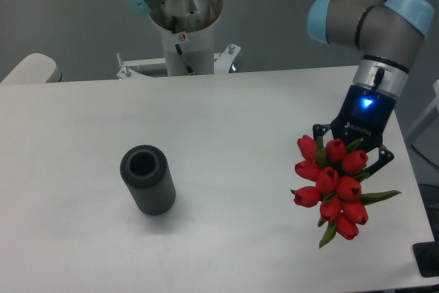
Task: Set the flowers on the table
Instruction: 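Hold the red tulip bunch in the gripper and begin moving it, then swing the tulips sideways and lower them toward the table surface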
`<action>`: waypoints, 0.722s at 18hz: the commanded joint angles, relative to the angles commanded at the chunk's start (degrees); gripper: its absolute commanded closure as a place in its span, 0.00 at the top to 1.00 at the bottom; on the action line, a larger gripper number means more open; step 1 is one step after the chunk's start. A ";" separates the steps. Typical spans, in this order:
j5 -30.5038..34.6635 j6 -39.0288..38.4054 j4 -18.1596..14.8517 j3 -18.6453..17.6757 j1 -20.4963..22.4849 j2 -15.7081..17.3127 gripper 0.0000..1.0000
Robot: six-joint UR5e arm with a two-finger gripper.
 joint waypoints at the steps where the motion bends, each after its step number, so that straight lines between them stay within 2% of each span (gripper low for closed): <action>1: 1.14 0.00 0.00 0.09 -0.52 0.00 0.34; 6: 13.17 1.93 0.18 0.00 -4.13 0.53 0.34; 13: 23.72 4.65 0.26 -1.58 -6.41 0.88 0.33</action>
